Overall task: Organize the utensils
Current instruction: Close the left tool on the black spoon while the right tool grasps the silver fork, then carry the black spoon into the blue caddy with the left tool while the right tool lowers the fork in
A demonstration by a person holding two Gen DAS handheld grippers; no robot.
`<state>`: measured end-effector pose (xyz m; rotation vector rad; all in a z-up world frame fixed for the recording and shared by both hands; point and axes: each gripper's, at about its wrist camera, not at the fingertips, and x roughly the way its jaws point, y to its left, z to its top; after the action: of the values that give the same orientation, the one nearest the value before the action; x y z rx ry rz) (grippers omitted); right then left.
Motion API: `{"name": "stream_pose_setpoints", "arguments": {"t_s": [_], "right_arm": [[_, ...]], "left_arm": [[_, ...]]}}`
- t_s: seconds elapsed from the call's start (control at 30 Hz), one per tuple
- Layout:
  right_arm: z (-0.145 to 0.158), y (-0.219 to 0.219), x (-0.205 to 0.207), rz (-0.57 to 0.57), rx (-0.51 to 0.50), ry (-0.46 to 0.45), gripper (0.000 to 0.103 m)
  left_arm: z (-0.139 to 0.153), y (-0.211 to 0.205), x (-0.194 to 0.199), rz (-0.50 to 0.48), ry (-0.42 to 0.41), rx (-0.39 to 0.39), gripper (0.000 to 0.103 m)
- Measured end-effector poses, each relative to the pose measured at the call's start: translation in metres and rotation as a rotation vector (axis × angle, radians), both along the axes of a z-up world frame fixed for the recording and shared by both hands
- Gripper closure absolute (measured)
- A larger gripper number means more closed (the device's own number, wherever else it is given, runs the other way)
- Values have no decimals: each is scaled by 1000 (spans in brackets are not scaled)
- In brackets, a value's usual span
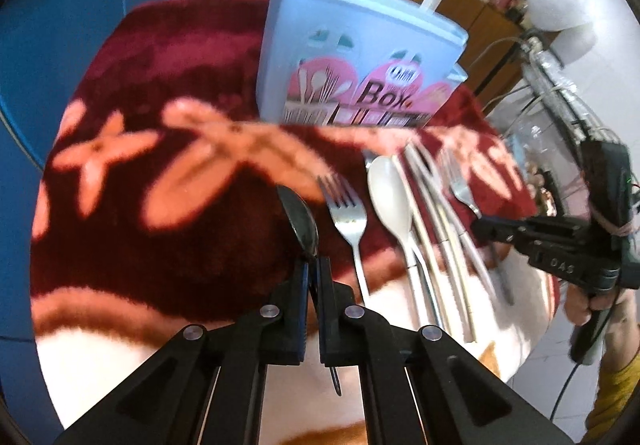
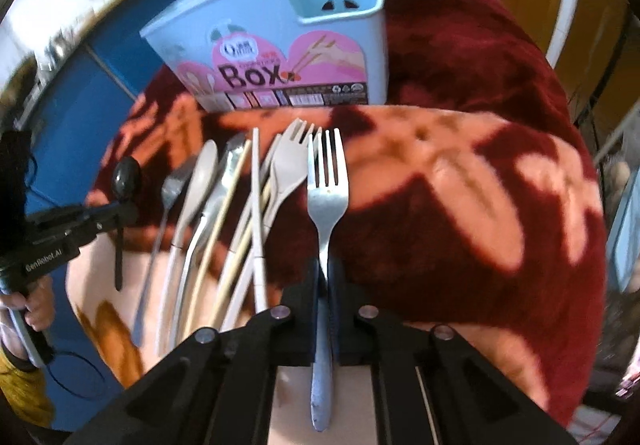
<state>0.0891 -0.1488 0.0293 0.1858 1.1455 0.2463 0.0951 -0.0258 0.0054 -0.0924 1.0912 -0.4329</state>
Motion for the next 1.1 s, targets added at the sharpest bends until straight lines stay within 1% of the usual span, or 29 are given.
{"name": "stream_pose_setpoints", "arguments": {"t_s": [0.03, 0.1, 0.17, 0.23, 0.37, 0.47, 0.5, 0.57, 0.73, 0.87, 1.0, 1.1], "right_arm": [[0, -1, -4, -11, 10, -21, 97], [2, -2, -16, -42, 41, -93, 97], [3, -3, -26, -64, 83, -132, 97], [7, -3, -38, -81, 119, -189, 97], [12, -3, -56, -114, 133, -301, 97], [18, -5, -59, -145, 153, -358, 97], [19, -4, -59, -155, 142, -382, 97], [22, -2, -62, -169, 126, -412, 97], [32, -4, -66, -184, 141, -491, 97], [43, -2, -66, -177, 148, -562, 97], [56, 1, -62, -152, 137, -613, 97], [63, 1, -57, -140, 147, -645, 97]], "left_arm": [[3, 2, -1, 0, -20, -13, 100], [7, 7, -4, 2, -66, -49, 100], [11, 12, -6, 3, -108, -77, 100], [14, 15, -11, -1, -154, -93, 100], [23, 21, -20, -17, -233, -121, 100], [29, 22, -22, -22, -283, -129, 100], [32, 22, -23, -23, -298, -131, 100], [38, 24, -25, -25, -337, -137, 100], [55, 26, -29, -26, -423, -152, 100], [68, 28, -29, -1, -459, -184, 100], [80, 26, -25, 26, -498, -184, 100], [91, 23, -19, 43, -532, -182, 100]]}}
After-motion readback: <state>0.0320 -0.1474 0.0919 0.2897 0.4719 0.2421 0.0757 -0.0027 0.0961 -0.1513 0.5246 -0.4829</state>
